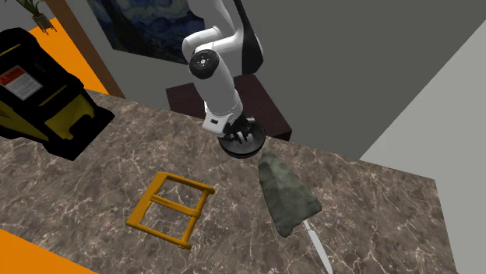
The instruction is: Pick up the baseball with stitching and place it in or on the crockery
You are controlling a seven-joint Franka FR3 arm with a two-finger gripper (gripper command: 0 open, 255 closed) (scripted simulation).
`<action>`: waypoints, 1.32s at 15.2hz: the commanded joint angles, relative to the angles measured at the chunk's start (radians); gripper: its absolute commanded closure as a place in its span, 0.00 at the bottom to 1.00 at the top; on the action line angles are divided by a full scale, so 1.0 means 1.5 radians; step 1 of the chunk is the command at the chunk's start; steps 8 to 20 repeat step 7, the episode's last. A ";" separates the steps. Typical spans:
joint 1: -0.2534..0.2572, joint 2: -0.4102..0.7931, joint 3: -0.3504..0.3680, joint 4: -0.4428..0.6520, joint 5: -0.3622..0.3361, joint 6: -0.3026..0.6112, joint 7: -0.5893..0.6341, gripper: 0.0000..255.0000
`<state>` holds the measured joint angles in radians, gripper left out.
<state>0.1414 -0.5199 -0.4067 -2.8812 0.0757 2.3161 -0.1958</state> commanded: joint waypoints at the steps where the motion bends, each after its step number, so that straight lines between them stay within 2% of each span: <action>1: -0.005 -0.017 0.007 0.006 -0.005 -0.027 0.009 1.00; 3: -0.009 -0.034 0.013 0.014 -0.010 -0.051 0.018 1.00; 4: -0.008 -0.025 0.009 0.010 -0.008 -0.038 0.012 1.00; 5: -0.008 -0.025 0.009 0.010 -0.008 -0.038 0.012 0.00; 6: -0.041 -0.015 0.173 0.004 -0.094 -0.035 0.244 0.00; 7: -0.085 0.042 0.345 0.037 -0.164 -0.074 0.461 0.00; 20: -0.085 0.042 0.345 0.037 -0.164 -0.074 0.461 0.00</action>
